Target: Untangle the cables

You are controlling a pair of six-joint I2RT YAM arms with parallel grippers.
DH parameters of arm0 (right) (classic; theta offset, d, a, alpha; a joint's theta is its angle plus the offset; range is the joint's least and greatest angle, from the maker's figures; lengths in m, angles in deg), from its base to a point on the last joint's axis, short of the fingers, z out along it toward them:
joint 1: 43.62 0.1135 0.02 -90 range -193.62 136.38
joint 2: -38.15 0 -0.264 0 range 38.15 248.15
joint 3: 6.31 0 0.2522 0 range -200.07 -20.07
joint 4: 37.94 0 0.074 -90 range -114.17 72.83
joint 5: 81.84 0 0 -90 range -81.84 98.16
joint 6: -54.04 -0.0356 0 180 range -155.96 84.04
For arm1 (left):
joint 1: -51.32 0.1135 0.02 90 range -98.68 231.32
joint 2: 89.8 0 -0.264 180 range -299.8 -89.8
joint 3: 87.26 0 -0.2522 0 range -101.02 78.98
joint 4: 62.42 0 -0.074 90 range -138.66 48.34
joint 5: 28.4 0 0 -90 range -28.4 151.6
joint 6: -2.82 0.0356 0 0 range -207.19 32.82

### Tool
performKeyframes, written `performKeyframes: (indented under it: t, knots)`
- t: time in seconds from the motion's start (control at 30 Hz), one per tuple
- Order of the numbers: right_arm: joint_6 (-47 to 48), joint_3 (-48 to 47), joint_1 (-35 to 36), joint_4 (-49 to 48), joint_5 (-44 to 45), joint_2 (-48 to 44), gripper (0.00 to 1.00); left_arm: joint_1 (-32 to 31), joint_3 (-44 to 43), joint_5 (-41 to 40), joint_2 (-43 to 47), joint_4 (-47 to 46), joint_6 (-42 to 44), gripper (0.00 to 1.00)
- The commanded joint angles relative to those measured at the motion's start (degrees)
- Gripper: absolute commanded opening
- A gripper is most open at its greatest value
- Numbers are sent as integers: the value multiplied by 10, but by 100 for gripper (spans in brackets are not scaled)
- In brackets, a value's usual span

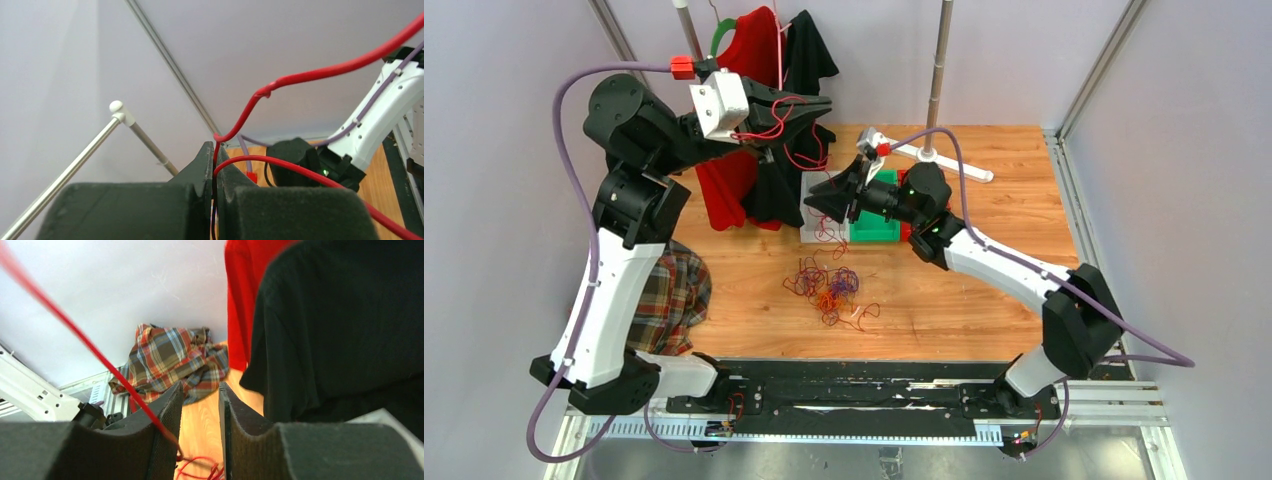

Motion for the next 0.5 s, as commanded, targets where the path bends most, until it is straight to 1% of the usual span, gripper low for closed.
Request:
performKeyframes:
  t: [0.0, 0.13, 0.23, 0.33, 0.4, 0.43, 0.47]
  knots:
    - [-48, 38, 5, -55, 27, 37, 30, -4, -36, -26, 3, -47, 8, 0]
    - [-64, 89, 9, -101, 54, 57, 28, -4, -68, -47, -6, -80, 21, 0]
    - [-65, 122, 15, -115, 74, 68, 31, -4, -98, -56, -18, -100, 24, 0]
    - [-59, 150, 21, -118, 93, 77, 31, -4, -124, -69, -30, -115, 25, 0]
    - [-57, 167, 22, -123, 106, 75, 31, -4, -133, -73, -37, -104, 25, 1]
    - [-53, 172, 22, -121, 113, 69, 32, -4, -130, -74, -38, -94, 28, 1]
    - [-45, 175, 22, -112, 123, 59, 35, -4, -122, -74, -36, -82, 35, 0]
